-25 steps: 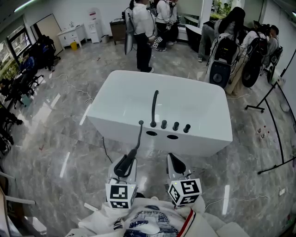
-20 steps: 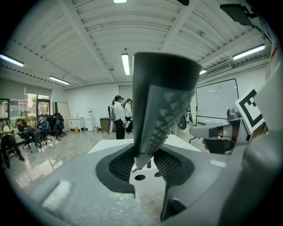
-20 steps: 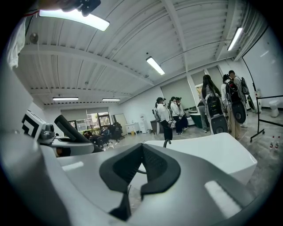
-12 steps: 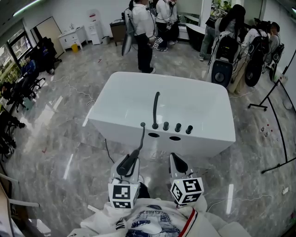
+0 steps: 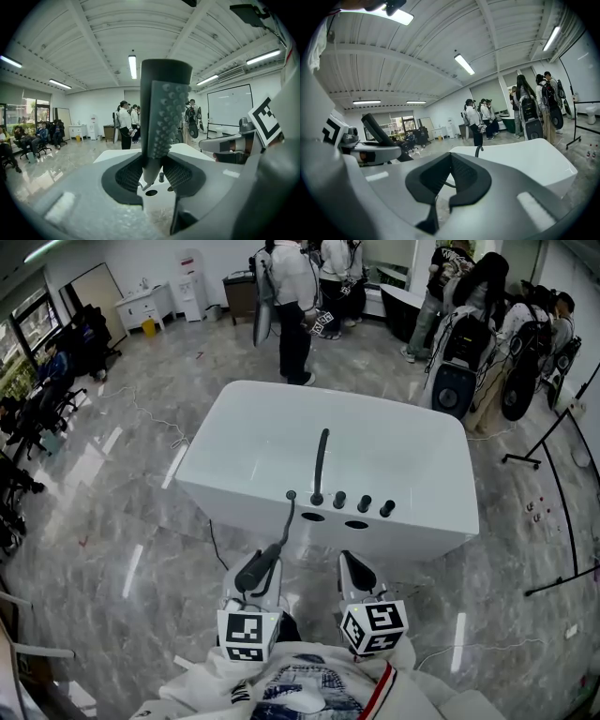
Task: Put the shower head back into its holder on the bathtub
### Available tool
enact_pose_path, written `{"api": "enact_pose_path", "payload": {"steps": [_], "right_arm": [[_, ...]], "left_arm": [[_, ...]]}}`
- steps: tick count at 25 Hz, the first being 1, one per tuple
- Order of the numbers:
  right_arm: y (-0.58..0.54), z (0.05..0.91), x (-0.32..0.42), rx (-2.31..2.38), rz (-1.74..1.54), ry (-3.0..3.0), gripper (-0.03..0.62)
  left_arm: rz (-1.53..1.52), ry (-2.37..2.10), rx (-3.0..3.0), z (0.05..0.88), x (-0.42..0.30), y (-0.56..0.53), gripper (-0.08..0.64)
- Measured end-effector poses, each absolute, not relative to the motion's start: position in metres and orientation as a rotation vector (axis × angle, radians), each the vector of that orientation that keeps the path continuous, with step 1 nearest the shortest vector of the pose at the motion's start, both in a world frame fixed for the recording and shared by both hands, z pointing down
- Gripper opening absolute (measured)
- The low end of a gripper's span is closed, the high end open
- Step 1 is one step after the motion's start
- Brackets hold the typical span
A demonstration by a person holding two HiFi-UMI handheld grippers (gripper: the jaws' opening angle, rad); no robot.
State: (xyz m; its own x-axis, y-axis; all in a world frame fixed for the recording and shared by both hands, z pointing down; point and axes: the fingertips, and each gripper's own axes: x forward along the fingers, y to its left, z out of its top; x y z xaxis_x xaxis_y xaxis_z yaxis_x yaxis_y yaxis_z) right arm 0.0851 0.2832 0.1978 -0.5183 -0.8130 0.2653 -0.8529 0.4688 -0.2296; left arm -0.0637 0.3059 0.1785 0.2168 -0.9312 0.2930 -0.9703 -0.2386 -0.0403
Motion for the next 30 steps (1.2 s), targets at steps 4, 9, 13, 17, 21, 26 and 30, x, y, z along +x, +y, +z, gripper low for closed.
{"api": "enact_pose_path", "payload": {"steps": [4, 9, 13, 17, 21, 26, 30], "right_arm": [[0.27, 0.199, 0.074, 1.471, 0.516, -2.584, 0.005], [0.252, 0.205, 0.068, 1.488, 0.532, -2.566, 0.005], [0.241, 0.209, 0.062, 1.506, 0.547, -2.547, 0.005], [0.231, 0.212, 0.056, 1.526, 0.55, -2.526, 0.005], [0.218, 0.216, 0.05, 1.539, 0.549, -2.502, 0.006], [0.202, 0.217, 0.038, 1.568, 0.541, -2.471, 0.005], [0.189, 0.216, 0.025, 1.592, 0.534, -2.451, 0.005]], "left_arm": [[0.391, -1.827, 2.327, 0.179, -0.073, 0.292, 0.141], [0.403, -1.799, 2.345, 0.184, -0.077, 0.273, 0.141], [0.411, -1.768, 2.356, 0.188, -0.082, 0.26, 0.142], [0.411, -1.747, 2.362, 0.192, -0.089, 0.246, 0.141], [0.405, -1.72, 2.373, 0.197, -0.095, 0.23, 0.141], [0.393, -1.686, 2.399, 0.199, -0.106, 0.21, 0.141], [0.38, -1.651, 2.425, 0.2, -0.117, 0.194, 0.141]]}}
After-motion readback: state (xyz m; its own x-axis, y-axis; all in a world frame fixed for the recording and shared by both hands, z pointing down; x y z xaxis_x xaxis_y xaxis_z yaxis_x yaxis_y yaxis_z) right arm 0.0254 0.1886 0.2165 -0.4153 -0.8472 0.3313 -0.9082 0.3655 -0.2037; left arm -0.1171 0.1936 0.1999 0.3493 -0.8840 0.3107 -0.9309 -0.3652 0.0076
